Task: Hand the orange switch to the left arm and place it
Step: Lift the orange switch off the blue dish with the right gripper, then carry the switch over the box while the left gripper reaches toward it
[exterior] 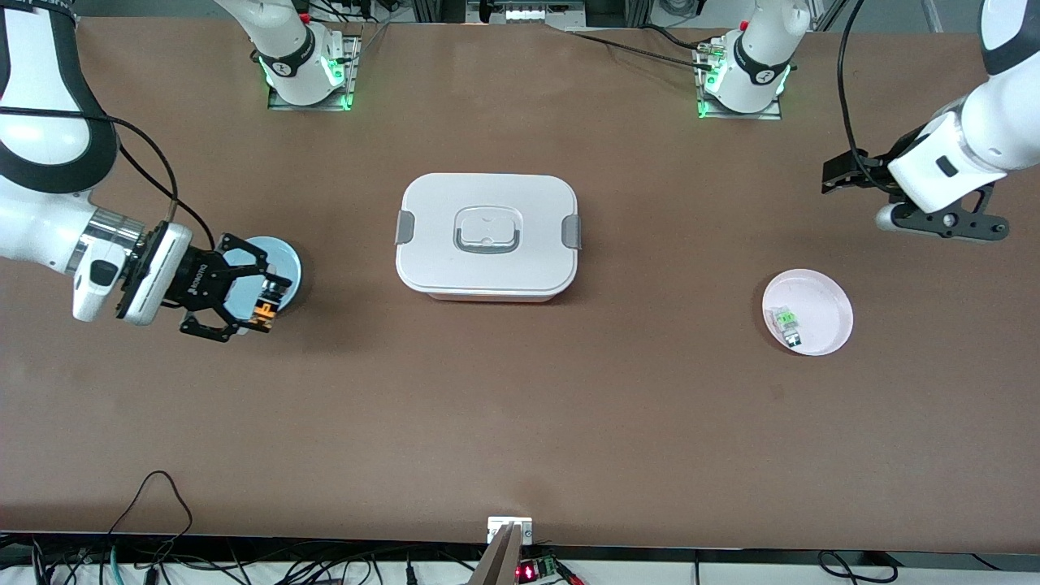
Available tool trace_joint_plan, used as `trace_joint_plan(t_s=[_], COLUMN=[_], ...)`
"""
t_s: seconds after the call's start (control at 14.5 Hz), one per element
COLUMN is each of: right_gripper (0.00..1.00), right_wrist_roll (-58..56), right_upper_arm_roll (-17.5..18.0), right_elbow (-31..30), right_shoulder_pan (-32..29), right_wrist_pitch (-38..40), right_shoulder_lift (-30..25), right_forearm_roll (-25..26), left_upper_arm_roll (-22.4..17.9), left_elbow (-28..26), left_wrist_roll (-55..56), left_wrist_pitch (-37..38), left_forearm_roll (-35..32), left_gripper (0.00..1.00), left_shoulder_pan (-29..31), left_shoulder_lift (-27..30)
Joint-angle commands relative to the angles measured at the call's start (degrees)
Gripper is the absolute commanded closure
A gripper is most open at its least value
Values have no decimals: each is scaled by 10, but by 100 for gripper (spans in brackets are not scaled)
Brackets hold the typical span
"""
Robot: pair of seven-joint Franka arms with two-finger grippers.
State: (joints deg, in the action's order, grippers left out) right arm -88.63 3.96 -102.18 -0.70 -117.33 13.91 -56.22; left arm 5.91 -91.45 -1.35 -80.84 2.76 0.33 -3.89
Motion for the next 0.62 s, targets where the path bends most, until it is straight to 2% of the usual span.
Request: trace_joint_plan(t_s=[0.0, 0.14, 0.28, 0.55], right_gripper=[71, 71, 71, 71], right_wrist_roll=[-84, -112, -116, -194], right_upper_arm_roll=[36, 60, 80, 117], right_elbow=[4, 1, 3, 4], right_shoulder_pan=[-4, -4, -4, -3], right_wrist_pitch=[10, 7, 5, 0], right_shoulder_lift=[0, 1, 1, 15], right_forearm_roll=[-92, -141, -158, -218], left_upper_arm_roll=[-2, -2, -2, -2], left_elbow=[18, 18, 16, 12], left_wrist_roll=[-4, -4, -4, 3], left_wrist_pitch=[23, 31, 54, 92], left_forearm_roll=[37, 69, 107, 255], left_gripper=[0, 0, 0, 0], left_shoulder_pan=[-5, -4, -4, -2], left_shoulder_lift=[-20, -25, -31, -68])
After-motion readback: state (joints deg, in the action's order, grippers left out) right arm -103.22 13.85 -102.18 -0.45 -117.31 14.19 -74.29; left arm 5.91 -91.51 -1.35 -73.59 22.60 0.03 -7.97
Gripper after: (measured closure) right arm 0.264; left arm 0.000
